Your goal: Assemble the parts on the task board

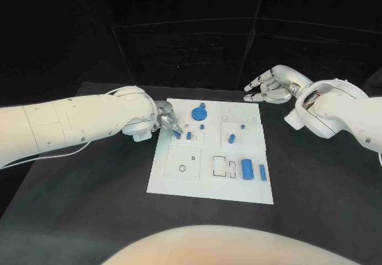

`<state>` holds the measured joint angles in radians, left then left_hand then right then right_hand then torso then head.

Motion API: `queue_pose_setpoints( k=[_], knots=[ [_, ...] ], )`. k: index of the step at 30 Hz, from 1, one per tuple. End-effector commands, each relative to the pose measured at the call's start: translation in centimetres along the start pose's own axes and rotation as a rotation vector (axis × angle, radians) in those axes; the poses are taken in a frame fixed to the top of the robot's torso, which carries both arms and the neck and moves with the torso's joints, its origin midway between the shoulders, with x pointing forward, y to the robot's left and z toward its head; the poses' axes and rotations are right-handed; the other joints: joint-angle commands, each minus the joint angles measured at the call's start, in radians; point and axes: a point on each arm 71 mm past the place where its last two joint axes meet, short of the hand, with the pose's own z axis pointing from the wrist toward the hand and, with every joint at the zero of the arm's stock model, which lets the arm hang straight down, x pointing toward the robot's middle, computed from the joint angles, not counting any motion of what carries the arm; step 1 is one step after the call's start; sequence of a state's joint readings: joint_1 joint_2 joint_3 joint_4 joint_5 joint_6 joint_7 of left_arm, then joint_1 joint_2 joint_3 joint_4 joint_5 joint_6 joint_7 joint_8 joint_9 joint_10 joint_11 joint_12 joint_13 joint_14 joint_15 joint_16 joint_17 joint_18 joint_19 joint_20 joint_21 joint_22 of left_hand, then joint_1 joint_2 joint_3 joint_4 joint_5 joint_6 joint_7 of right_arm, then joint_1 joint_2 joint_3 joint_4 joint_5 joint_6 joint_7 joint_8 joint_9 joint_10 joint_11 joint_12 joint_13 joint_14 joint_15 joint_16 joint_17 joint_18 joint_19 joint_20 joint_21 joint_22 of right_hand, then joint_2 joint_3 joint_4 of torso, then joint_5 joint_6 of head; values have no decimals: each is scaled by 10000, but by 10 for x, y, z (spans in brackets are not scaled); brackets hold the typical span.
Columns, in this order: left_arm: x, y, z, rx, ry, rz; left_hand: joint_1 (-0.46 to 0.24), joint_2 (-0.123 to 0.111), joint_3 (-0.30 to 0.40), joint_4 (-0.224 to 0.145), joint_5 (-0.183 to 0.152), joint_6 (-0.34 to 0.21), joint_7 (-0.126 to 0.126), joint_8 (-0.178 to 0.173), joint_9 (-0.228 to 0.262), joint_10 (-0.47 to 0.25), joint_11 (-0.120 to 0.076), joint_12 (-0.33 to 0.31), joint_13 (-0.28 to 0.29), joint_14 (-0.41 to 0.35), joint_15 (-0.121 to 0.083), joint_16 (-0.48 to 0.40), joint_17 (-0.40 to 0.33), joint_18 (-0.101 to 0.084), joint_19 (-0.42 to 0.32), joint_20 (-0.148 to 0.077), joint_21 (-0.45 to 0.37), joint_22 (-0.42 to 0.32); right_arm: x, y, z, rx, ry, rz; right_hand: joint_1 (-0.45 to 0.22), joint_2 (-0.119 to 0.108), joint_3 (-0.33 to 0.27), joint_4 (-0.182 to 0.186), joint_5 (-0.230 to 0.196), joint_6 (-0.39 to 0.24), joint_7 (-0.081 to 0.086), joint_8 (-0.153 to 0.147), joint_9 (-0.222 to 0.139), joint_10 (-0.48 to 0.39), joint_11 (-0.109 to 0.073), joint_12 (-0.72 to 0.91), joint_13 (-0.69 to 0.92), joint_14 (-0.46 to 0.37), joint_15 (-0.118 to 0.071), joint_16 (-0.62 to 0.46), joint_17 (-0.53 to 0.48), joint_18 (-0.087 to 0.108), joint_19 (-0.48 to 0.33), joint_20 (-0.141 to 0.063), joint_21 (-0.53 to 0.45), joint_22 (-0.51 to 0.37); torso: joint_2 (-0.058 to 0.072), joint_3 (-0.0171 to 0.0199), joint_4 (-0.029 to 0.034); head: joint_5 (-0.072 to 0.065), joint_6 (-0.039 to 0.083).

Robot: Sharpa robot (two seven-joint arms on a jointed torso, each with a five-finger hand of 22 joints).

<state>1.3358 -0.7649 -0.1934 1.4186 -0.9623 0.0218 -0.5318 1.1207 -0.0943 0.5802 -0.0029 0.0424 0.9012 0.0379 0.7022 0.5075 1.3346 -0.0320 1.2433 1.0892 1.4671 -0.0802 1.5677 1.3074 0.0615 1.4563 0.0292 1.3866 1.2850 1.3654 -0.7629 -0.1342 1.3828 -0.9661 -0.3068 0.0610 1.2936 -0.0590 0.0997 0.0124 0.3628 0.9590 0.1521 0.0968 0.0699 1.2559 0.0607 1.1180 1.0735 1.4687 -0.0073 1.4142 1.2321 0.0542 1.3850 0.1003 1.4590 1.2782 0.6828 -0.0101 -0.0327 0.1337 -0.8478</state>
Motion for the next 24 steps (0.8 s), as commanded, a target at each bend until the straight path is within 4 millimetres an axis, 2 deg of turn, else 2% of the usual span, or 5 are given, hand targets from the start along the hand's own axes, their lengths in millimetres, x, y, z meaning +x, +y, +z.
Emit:
queue_pose_setpoints(
  k=[1,24],
  knots=[
    [1,-1,0,61,-134,-30,3,133,905,-857,66,58,-15,76,29,100,-14,70,31,1037,-69,31,2634,9,43,-47,21,31,0,2,0,-89,31,24,-88,33,-20,3,28,72,-24,63,-15,-12,0,-48,-12,370,-65,-51,15,97,-70,-19,-34,-9,-1,2,4,-6,-8],
    [5,1,-1,-100,386,272,-14,99,886,-859,62,65,-30,117,55,115,-27,82,44,1037,-81,31,2634,9,43,-60,18,28,0,1,0,-79,57,24,-88,33,-20,3,28,72,-24,63,-15,-12,0,-48,-12,370,-65,-51,15,97,-70,-19,-34,-9,-4,3,5,-1,-45]
  ],
)
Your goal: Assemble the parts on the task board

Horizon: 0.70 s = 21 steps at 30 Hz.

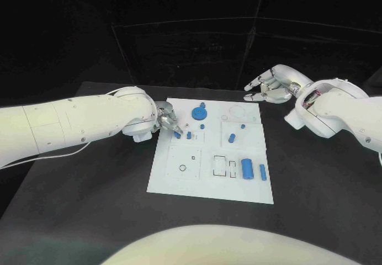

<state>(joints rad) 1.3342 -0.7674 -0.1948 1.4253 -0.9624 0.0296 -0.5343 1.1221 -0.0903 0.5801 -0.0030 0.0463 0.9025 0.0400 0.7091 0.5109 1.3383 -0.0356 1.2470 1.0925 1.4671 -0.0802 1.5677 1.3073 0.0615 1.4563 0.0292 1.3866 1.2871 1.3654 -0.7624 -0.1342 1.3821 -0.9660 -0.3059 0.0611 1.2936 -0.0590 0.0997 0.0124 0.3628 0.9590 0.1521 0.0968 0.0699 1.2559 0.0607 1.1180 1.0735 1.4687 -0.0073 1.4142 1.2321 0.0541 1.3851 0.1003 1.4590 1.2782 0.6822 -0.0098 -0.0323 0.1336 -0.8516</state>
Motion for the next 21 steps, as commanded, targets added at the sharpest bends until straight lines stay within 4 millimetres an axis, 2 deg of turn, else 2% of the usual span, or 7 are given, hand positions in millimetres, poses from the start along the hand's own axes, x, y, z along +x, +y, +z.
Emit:
queue_pose_setpoints(
  k=[1,13,21],
  knots=[
    [2,1,0,-104,300,233,-34,49,878,-859,22,56,-55,58,28,80,7,46,13,1037,-84,31,2634,9,43,-63,16,5,0,1,0,-79,52,25,-88,33,-20,3,28,71,-24,63,-15,-11,0,-48,-12,370,-65,-51,15,97,-70,-19,-34,-9,1,0,1,4,-8],
    [3,2,0,-158,390,287,-107,-23,787,-830,22,92,-84,131,71,91,-14,52,17,1037,-103,31,2634,7,47,-82,18,15,0,1,0,-75,58,25,-88,33,-20,3,28,71,-24,63,-15,-11,0,-48,-12,370,-65,-51,15,97,-70,-19,-34,-9,2,0,-5,7,-14],
    [2,2,1,-176,326,252,-421,-113,398,-601,19,183,-133,273,149,120,-47,81,45,1037,-134,31,2634,0,60,-116,29,43,0,1,0,-81,54,26,-107,36,-20,12,34,74,-25,65,-15,-8,-1,-64,-35,368,-66,-68,-10,100,-76,-22,-43,-23,8,1,-8,-1,-9]
  ],
)
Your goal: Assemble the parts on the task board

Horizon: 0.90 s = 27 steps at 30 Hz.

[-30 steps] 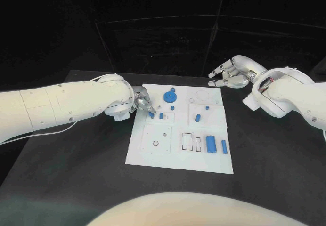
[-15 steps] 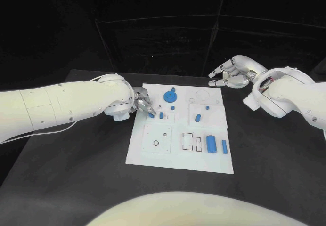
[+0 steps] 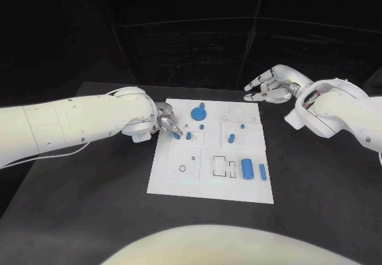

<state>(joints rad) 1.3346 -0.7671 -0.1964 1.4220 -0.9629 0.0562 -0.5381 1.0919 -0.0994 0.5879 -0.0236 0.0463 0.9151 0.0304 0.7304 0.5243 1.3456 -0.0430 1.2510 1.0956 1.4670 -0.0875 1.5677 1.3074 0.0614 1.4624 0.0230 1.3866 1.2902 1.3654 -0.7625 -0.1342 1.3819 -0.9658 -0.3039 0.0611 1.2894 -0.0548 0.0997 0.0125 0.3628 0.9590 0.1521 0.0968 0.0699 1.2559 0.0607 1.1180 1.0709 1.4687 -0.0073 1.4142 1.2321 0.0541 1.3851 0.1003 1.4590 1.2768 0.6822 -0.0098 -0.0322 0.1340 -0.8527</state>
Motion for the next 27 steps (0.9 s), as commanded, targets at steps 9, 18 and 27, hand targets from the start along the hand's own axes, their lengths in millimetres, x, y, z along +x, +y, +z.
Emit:
queue_pose_setpoints(
  k=[9,18,27],
  knots=[
    [0,1,2,-135,70,96,-534,-71,-244,-60,21,125,-93,196,90,86,-21,102,84,1038,-104,31,2634,-13,32,-93,66,82,-1,2,0,-84,27,32,-69,-7,-21,13,33,74,-24,65,-15,-18,-1,-80,-26,365,-66,-76,-25,107,-97,-22,-56,-41,5,0,-9,-21,-16],
    [-1,2,2,-168,23,69,-657,-101,-536,48,21,183,-148,358,177,112,-67,144,130,1038,-143,31,2634,-20,50,-128,86,122,-1,1,0,-81,18,36,-69,-7,-21,13,33,74,-24,65,-15,-18,-1,-80,-26,365,-66,-76,-25,107,-97,-22,-56,-41,4,0,-4,-33,-22],
    [-2,3,2,-198,-42,30,-881,-133,-856,239,21,193,-173,490,247,148,-89,191,181,1038,-165,31,2634,-28,65,-154,102,156,-1,1,0,-79,3,41,-69,-7,-21,13,33,74,-24,65,-15,-18,-1,-80,-26,365,-66,-76,-25,107,-97,-22,-56,-41,7,-5,1,-43,-28]
  ],
)
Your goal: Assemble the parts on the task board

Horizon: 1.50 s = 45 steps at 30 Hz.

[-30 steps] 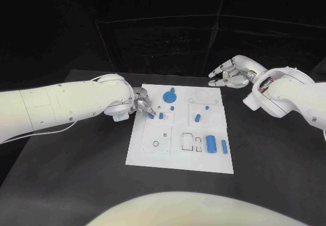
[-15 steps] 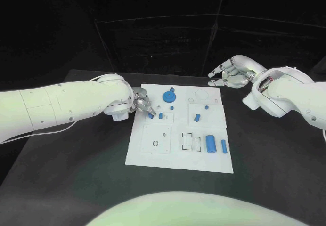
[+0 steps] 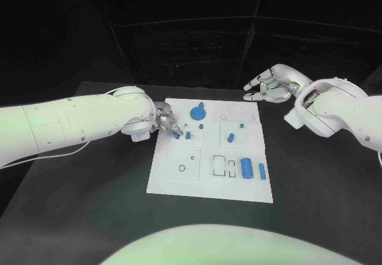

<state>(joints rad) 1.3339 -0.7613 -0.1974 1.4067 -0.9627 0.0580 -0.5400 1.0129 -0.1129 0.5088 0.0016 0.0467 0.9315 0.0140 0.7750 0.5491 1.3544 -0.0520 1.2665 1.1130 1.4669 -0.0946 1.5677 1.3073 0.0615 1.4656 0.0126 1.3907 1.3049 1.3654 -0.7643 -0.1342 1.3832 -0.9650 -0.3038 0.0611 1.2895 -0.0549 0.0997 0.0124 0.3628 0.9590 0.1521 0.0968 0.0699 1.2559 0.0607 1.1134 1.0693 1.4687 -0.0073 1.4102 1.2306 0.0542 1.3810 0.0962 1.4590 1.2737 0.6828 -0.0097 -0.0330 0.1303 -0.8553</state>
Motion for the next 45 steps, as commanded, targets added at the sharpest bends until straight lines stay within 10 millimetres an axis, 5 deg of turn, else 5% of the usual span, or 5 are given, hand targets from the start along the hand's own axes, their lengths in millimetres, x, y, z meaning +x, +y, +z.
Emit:
queue_pose_setpoints(
  k=[1,22,45],
  knots=[
    [0,1,0,-95,-32,33,-121,4,-115,18,17,30,-14,62,8,66,-3,42,15,1039,-97,31,2635,-29,36,-53,65,16,-1,1,0,-84,3,32,-69,-7,-21,14,33,73,-24,65,-15,-18,-1,-34,-10,365,-66,-36,-10,106,-57,18,-56,-10,-5,-4,8,-3,-8],
    [-1,1,-1,-86,-108,-20,-649,-142,-1257,580,17,32,-35,299,105,123,-21,93,45,1039,-115,31,2635,-54,86,-78,128,138,-1,1,0,-87,-12,27,-77,-11,-24,17,33,73,-25,65,-15,-26,-1,-49,-28,361,-66,-48,-31,110,-69,18,-65,-29,-2,-3,5,-10,-32],
    [0,2,-3,-15,-164,-116,-706,-124,-1679,781,17,22,-40,341,108,126,-28,87,25,1039,-120,31,2635,-58,96,-83,138,163,-1,1,1,-78,-18,20,-106,-14,-34,33,35,72,-23,64,-16,-20,1,-48,-28,362,-65,-50,-30,111,-70,17,-68,-33,-4,-7,11,-35,-50]
  ],
)
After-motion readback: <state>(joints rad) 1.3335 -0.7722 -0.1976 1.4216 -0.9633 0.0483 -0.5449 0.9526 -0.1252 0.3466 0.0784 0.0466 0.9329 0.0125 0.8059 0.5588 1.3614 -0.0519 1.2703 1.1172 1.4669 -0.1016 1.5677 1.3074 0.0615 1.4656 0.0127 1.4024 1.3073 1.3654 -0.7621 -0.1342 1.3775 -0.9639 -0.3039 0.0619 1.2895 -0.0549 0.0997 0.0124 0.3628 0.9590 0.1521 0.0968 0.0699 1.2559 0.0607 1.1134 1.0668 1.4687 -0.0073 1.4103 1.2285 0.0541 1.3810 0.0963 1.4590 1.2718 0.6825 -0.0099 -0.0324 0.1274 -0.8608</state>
